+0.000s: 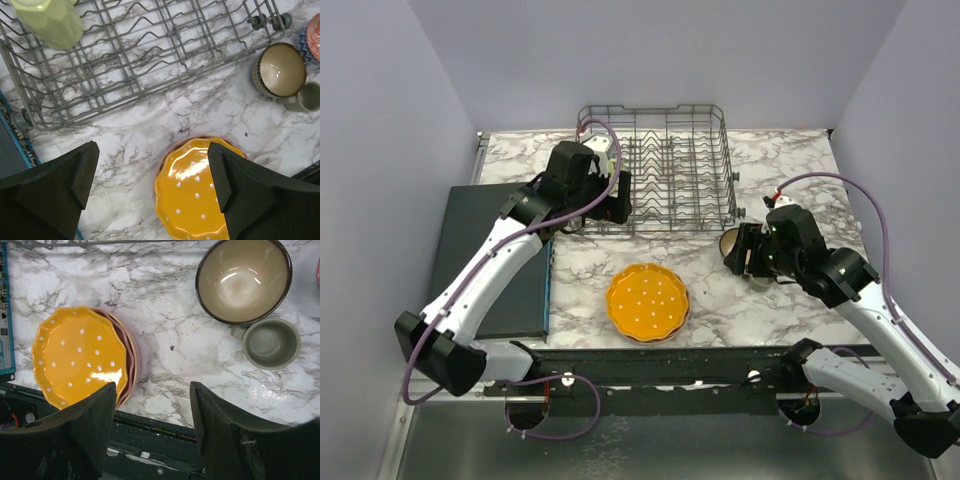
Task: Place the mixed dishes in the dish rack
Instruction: Pick up the cup at the center of the board.
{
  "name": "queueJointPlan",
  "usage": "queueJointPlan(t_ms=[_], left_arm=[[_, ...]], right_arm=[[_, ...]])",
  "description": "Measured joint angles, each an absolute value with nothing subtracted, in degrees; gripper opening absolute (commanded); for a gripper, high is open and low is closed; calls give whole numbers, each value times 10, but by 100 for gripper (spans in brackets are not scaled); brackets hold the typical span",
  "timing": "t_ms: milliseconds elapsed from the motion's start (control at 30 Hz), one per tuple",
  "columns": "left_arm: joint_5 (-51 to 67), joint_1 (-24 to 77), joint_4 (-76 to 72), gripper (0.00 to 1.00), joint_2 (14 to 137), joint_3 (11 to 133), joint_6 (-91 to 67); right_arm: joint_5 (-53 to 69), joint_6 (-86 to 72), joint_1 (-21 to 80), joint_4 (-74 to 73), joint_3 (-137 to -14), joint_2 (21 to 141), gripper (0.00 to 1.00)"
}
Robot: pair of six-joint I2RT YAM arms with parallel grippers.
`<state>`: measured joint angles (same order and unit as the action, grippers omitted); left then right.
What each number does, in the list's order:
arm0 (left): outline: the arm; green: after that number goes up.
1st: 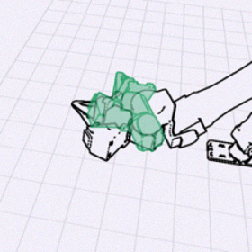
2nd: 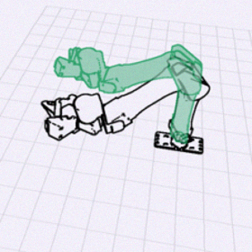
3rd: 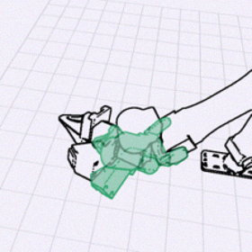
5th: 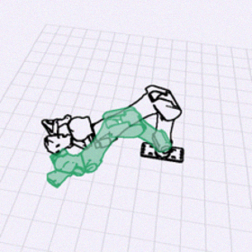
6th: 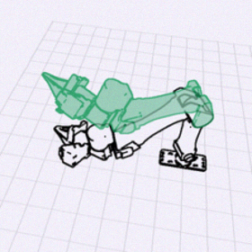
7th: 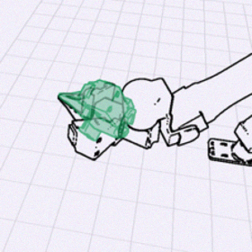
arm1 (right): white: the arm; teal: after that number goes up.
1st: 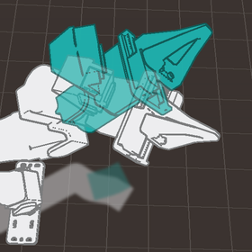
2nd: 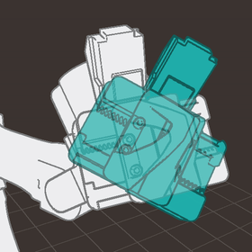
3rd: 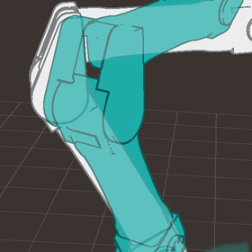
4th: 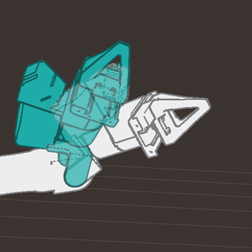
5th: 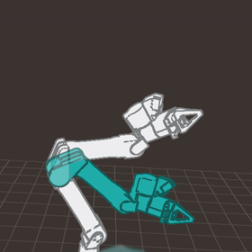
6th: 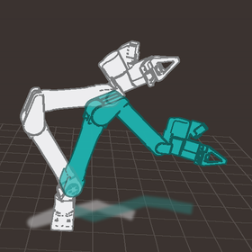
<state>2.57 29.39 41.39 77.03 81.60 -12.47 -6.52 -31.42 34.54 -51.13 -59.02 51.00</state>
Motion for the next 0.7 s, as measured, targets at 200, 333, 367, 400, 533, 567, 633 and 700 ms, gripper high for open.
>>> queueJointPlan(t_ms=[200,333,367,400,533,567,633,700], left_arm=[[33,331,396,99,691,744,-153],[40,349,389,99,657,702,-170],[41,353,388,99,651,695,-172],[42,356,386,99,646,686,-175],[49,367,375,99,623,646,-179],[54,369,372,99,618,636,-179],[67,369,365,99,612,619,-178],[76,369,357,99,611,608,-178]], right_arm=[[-94,-315,345,-519,-590,535,67],[-106,-315,345,-522,-590,560,68],[-109,-315,345,-523,-590,565,68],[-111,-314,345,-523,-590,573,68],[-117,-310,345,-522,-591,599,69],[-118,-309,345,-521,-591,604,69],[-118,-304,344,-520,-592,619,69],[-118,-299,340,-515,-593,635,69]])
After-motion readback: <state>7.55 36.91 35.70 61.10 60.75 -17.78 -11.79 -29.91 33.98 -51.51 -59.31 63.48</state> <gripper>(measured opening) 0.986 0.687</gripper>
